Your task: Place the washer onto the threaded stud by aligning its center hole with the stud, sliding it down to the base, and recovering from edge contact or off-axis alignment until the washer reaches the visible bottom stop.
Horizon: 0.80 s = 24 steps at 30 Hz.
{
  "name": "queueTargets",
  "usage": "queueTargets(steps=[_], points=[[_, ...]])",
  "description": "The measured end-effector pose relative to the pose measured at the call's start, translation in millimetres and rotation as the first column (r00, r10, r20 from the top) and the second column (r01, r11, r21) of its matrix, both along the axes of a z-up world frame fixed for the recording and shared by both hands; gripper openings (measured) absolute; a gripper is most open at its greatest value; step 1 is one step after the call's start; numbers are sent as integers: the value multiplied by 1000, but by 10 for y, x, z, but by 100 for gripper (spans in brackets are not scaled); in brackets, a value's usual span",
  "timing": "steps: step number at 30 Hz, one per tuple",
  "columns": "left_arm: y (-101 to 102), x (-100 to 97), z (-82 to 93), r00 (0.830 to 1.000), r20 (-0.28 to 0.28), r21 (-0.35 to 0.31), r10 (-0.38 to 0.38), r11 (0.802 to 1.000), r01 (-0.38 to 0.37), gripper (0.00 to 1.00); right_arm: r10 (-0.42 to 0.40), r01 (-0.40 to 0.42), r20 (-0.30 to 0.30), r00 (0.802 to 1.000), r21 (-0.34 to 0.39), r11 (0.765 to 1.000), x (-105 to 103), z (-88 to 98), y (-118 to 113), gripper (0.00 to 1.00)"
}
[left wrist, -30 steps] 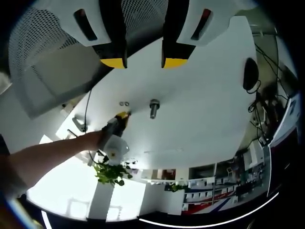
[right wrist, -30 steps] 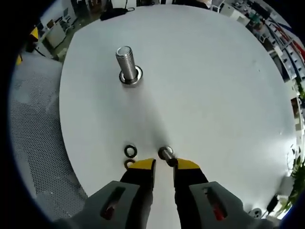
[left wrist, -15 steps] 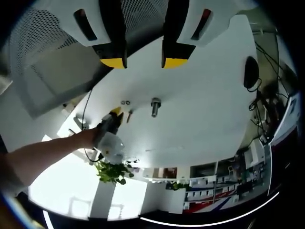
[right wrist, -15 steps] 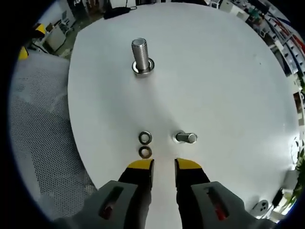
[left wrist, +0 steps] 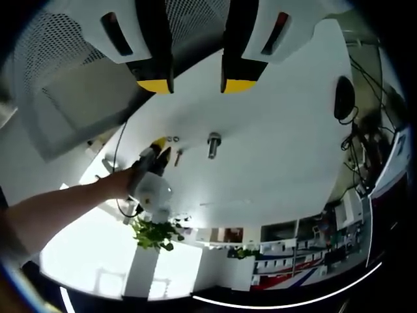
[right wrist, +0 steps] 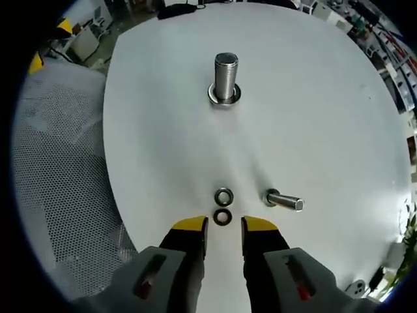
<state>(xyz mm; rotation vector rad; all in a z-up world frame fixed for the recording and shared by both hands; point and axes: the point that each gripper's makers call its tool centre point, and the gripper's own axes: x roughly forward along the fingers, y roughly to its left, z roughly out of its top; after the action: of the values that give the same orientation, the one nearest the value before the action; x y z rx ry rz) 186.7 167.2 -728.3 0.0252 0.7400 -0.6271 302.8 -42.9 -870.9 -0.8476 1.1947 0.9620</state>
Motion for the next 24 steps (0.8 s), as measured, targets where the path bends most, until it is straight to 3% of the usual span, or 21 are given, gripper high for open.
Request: queueTargets(steps=[10,24], points=[[3,0,-12,1000,-5,3,-4,1000,4,26,39,-39,-18,999,-43,998,-53,-101,-2,22],[-6,-15,-31,1000,-20,4,-13,1000,13,25,134,-135,-45,990,-19,991,-19,-89,-9,16]])
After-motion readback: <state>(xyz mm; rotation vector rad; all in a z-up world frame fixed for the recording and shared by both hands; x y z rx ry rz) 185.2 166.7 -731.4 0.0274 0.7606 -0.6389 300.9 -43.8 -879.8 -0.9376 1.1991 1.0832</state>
